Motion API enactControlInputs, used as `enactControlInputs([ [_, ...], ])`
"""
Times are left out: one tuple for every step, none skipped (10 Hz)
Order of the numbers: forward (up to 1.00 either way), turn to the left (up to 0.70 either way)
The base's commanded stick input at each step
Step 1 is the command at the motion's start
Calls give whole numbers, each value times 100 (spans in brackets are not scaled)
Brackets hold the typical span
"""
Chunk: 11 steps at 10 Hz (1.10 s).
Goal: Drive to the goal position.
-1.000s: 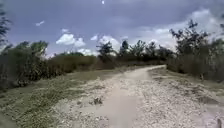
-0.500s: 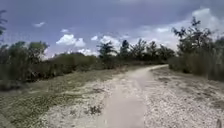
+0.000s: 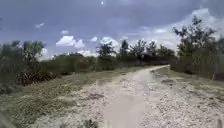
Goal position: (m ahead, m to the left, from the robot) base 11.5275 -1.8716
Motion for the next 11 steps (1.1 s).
enactControlInputs([
  [50, 1],
  [50, 1],
  [50, 1],
  [50, 1],
  [50, 1],
  [50, 1],
  [50, 1],
  [50, -25],
  [50, -49],
  [50, -49],
  [50, -49],
])
